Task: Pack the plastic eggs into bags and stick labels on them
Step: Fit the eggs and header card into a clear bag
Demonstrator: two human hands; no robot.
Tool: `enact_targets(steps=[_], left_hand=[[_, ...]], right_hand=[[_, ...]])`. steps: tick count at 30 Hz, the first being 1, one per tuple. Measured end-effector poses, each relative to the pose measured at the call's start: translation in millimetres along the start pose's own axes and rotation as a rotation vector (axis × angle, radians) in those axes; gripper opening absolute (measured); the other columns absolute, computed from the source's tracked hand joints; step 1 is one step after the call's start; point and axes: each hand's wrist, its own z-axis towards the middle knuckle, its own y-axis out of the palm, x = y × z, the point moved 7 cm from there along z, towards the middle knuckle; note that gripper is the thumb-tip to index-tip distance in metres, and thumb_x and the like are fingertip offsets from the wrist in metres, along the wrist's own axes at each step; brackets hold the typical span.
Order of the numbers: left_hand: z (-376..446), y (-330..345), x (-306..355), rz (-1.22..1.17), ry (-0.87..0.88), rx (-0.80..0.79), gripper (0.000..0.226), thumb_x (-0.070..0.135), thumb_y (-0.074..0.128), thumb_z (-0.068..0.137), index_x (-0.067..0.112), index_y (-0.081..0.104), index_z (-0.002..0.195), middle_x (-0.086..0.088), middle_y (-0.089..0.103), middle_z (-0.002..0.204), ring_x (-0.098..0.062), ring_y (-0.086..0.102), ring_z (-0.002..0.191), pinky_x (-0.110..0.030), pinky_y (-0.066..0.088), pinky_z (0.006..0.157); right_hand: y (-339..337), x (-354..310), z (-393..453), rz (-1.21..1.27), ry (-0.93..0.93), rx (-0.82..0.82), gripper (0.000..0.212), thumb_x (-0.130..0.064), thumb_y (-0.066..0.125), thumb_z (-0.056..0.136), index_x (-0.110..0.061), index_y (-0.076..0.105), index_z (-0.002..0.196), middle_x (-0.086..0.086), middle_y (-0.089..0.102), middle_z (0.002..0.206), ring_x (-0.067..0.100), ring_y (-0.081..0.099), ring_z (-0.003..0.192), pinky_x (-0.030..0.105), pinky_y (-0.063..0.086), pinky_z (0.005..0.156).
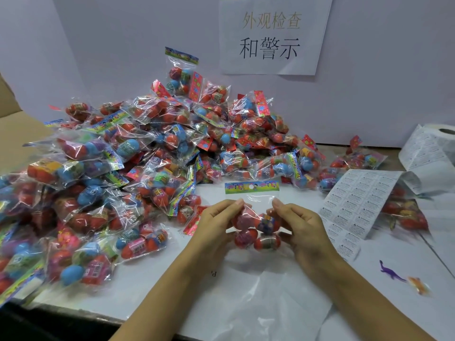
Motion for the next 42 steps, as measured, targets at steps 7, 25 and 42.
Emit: enact_targets(steps=[7,25,42], left_hand=[[1,-3,1,-0.018,0.0,0.05,0.025,0.035,0.065,0.096,0.019,0.081,0.085,-0.005,0.075,0.086,-0.015,0.071,0.079,-0.032,0.058,0.059],[3,-8,-1,-0.017,-0.009,0.085,0.025,0.038,0.068,0.095,0.021,0.078,0.079,-0.006,0.073,0.085,-0.02,0.071,0.08,-0.047,0.057,0.079],[0,-4,12,-0.075,0.128,-0.011,0.055,0.058,0.07,0.076,0.011,0.08,0.103,-0.015,0.076,0.113,-0.025,0.073,0.108,-0.034,0.06,0.083]], right_hand=[[-8,-7,1,-0.031,-0.095,0.066,0.015,-0.018,0.073,0.088,-0.016,0.079,0.074,0.005,0.07,0.07,0.013,0.068,0.066,0.021,0.053,0.055],[-6,-8,-2,-0.091,-0.135,0.095,0.011,-0.015,0.072,0.09,-0.014,0.078,0.082,0.003,0.074,0.076,0.012,0.07,0.07,0.023,0.056,0.059],[12,-14,-13,-0.379,-0.313,-0.015,0.049,-0.035,0.087,0.07,-0.032,0.068,0.115,-0.013,0.069,0.112,0.004,0.066,0.108,0.021,0.056,0.083]])
